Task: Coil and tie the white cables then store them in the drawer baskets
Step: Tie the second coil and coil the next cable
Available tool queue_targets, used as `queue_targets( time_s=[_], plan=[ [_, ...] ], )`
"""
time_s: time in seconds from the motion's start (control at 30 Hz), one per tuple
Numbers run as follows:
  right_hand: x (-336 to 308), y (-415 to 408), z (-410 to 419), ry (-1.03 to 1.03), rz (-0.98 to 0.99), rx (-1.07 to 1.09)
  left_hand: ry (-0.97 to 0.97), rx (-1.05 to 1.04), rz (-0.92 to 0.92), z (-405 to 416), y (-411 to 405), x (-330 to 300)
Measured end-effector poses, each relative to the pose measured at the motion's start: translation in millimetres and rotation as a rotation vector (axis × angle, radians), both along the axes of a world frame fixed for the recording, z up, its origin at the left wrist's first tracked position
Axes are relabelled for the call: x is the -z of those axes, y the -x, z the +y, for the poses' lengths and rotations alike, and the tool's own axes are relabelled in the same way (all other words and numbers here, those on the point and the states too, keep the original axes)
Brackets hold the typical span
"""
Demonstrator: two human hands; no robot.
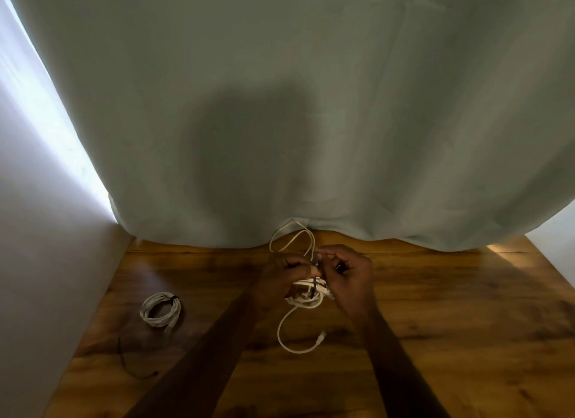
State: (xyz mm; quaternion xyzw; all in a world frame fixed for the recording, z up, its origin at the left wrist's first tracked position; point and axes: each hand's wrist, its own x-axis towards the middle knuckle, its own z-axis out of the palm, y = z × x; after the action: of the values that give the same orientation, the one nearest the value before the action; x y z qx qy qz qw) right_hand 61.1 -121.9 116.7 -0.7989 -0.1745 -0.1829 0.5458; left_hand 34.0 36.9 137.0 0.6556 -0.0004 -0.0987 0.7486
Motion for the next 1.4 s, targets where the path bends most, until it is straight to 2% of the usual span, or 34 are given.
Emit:
queue_targets(
  time_s=[0.47, 0.67, 1.4],
  plan=[
    [0.8, 0.5, 6.5, -0.074, -0.015, -0.056, 0.029, 0.008, 0.02, 2.6, -1.5, -1.4],
    [1.8, -0.9, 6.3, -0.11, 0.001, -0.009, 0.037, 0.003, 0.027, 3.9, -2.2, -1.2],
    [-5.1, 4.8, 4.2, -0.133, -0.049, -0.092, 0.097, 0.017, 0.037, 4.4, 3.4, 2.0]
  ],
)
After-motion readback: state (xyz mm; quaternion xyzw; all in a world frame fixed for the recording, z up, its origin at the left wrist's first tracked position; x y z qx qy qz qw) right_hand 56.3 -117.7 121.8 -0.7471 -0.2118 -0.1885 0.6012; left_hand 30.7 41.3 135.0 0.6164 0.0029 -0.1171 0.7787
